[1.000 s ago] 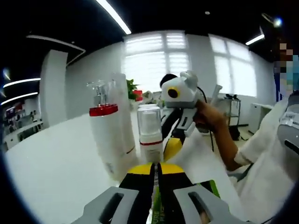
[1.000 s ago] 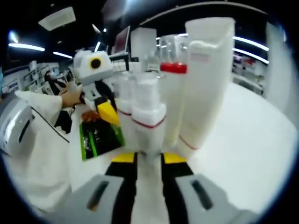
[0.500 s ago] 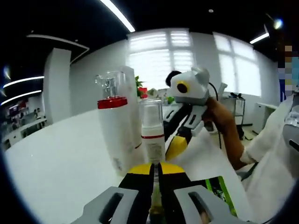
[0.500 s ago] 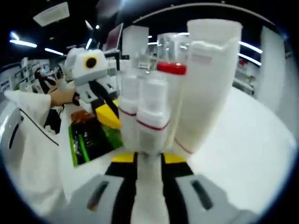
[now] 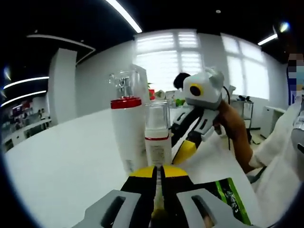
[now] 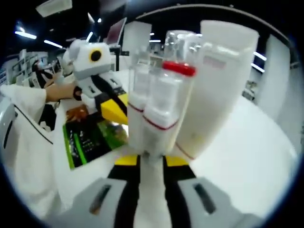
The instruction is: Arrange the skincare products in the storage area until every visible bottle or jar stands upright without overlapping.
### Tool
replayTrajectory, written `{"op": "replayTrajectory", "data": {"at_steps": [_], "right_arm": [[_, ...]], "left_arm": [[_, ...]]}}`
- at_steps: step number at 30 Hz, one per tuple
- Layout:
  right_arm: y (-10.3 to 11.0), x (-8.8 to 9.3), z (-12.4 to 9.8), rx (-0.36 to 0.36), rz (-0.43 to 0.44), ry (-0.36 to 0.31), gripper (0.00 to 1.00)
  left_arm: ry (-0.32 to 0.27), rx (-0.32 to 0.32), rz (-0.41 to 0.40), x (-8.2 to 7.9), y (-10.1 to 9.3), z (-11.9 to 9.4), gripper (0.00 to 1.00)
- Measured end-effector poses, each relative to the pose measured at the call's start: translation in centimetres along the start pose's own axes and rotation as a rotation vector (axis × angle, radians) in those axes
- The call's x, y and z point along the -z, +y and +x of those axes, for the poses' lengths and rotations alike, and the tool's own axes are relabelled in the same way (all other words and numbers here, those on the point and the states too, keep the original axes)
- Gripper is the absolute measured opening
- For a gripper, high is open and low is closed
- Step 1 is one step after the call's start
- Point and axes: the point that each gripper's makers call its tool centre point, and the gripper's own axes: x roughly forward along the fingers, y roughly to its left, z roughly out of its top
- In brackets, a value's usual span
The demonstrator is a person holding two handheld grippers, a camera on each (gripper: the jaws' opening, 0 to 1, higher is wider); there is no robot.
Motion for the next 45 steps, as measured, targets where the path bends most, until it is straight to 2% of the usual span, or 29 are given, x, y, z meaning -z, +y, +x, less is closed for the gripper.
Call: {"op": "replayTrajectory", "data": {"at_steps": [24, 29, 45], "right_arm": [[-0.33, 0.0, 0.19, -0.002, -0.001, -0.012, 0.18], [-0.2, -0.09, 0.15, -0.008, -0.007, -0.015, 0.21], [-0.02, -0.35, -0.27, -0.009, -0.016, -0.026, 0.18]], "left_arm": [[-0.012, -0.015, -0.001, 0.08, 0.61, 0.09, 0.03], [-0.015, -0.015, 0.0, 0.03, 0.66, 0.15, 0.1], [-0.011, -0.025, 0.007, 0.19, 0.73, -0.1, 0.11]]}}
